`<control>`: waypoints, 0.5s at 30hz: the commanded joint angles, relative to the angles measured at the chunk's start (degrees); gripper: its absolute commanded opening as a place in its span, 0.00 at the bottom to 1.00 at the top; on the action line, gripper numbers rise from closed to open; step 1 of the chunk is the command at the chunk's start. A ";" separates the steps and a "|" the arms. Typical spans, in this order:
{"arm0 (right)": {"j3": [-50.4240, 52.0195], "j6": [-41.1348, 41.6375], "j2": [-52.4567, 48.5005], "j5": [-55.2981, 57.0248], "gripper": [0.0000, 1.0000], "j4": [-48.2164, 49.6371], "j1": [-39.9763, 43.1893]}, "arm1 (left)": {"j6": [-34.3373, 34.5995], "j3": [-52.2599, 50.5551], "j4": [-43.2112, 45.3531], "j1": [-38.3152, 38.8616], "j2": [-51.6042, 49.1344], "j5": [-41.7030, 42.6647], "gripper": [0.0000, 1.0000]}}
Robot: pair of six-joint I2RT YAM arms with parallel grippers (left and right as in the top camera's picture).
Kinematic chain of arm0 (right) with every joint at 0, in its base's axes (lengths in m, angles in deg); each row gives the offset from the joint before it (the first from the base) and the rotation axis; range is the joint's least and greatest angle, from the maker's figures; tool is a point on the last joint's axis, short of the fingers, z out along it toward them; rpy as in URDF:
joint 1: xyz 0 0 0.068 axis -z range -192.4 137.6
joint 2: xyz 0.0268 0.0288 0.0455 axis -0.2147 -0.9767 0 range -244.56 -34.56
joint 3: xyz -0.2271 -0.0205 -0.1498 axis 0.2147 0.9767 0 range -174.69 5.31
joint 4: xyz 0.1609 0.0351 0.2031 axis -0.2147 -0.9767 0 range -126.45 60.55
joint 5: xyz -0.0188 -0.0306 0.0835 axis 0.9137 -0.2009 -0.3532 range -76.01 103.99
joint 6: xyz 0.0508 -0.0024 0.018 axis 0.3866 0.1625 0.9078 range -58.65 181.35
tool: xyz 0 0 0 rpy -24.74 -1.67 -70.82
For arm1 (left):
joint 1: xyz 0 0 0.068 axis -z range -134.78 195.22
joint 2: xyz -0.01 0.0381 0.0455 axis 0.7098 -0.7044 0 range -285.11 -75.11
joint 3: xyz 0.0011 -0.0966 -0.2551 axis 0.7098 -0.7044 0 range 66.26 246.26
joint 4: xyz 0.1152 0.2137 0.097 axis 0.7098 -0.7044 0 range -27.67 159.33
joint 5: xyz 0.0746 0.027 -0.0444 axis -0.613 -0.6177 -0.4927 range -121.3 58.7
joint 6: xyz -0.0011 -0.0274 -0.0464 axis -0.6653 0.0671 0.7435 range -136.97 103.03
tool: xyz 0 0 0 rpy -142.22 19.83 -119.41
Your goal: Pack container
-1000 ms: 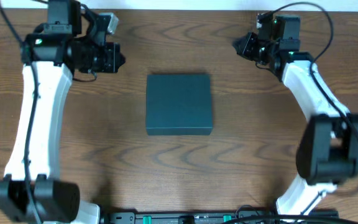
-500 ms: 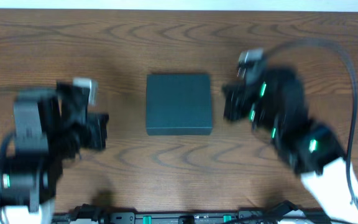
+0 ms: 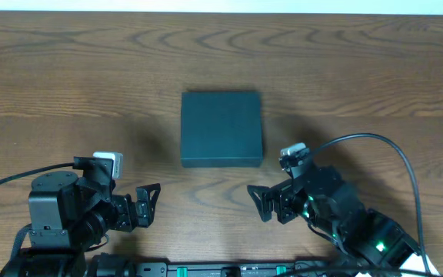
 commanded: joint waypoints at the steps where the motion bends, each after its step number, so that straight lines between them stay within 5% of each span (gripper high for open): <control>1: 0.85 1.03 -0.90 0.35 0.99 -2.27 -0.79 | 0.50 -0.13 -0.20 -0.02 0.22 0.79 0.99; 15: 0.85 1.03 -4.26 0.35 0.99 -5.62 -0.79 | -0.74 -0.83 1.22 0.26 5.57 -4.50 0.99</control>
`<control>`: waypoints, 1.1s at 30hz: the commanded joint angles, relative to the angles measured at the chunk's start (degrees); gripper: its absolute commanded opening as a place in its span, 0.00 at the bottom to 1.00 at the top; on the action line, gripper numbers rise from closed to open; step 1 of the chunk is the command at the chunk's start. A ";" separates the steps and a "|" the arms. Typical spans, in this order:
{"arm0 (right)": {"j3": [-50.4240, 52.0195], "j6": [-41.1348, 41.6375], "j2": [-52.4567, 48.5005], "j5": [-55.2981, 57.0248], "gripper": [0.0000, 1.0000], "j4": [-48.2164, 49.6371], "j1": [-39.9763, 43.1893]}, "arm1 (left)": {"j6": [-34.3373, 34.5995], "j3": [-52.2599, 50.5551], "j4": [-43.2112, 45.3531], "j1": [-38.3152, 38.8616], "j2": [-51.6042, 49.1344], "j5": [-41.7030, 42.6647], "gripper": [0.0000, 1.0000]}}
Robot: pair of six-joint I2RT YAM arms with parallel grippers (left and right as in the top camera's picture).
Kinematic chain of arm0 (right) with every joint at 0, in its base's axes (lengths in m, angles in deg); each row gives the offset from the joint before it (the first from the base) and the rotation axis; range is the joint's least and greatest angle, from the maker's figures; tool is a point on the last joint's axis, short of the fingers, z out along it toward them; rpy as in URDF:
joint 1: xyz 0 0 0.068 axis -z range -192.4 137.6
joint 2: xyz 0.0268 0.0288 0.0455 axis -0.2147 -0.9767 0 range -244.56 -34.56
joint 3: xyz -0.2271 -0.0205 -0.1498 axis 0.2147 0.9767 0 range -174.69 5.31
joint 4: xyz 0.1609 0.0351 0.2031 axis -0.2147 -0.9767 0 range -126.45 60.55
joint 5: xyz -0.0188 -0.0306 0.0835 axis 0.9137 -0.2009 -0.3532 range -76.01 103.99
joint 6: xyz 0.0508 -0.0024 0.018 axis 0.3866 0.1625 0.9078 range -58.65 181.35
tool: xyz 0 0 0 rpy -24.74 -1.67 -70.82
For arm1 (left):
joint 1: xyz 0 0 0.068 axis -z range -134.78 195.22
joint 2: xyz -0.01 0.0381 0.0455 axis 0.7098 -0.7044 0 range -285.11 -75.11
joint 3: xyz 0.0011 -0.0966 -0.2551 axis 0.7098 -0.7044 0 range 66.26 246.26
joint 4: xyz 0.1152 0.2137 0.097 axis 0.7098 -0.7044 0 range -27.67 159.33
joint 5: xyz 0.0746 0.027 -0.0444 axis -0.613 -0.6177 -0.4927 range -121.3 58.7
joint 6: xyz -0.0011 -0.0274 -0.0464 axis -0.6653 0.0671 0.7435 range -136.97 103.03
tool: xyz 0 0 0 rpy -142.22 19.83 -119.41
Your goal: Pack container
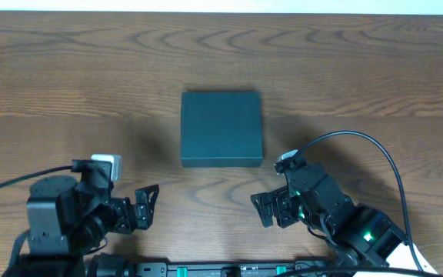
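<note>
A dark teal square container (pixel 221 128) with its lid on lies flat at the middle of the wooden table (pixel 68 69). My left gripper (pixel 146 206) sits near the front edge, down-left of the box, jaws open and empty. My right gripper (pixel 264 209) is near the front edge, down-right of the box, also open with nothing between its fingers. Neither gripper touches the box. No loose items to pack show in this view.
Black cables loop from each arm: one runs off to the left edge (pixel 6 185), another arcs above the right arm (pixel 368 142). A black rail (pixel 221 269) runs along the front edge.
The right arm has shifted slightly left and toward the front; its cable arc has moved with it. The left arm has dropped a touch lower. The box has not moved.
</note>
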 commanded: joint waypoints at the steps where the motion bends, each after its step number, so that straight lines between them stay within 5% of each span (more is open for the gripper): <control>1: 0.33 0.83 -0.37 0.35 0.99 -0.11 -0.79 | -2.58 -1.62 2.82 0.22 4.74 -3.37 0.99; 6: 0.33 0.83 -1.11 0.35 0.99 -0.09 -0.79 | -15.34 -11.61 13.33 -0.31 15.50 -4.87 0.99; 19: 0.33 0.83 -1.11 0.35 0.99 -0.09 -0.79 | -3.15 -38.77 29.70 -2.40 32.59 -13.68 0.99; 33: 0.33 0.83 -1.11 0.35 0.99 -0.09 -0.79 | -1.79 -47.56 39.23 -2.40 32.96 -14.38 0.98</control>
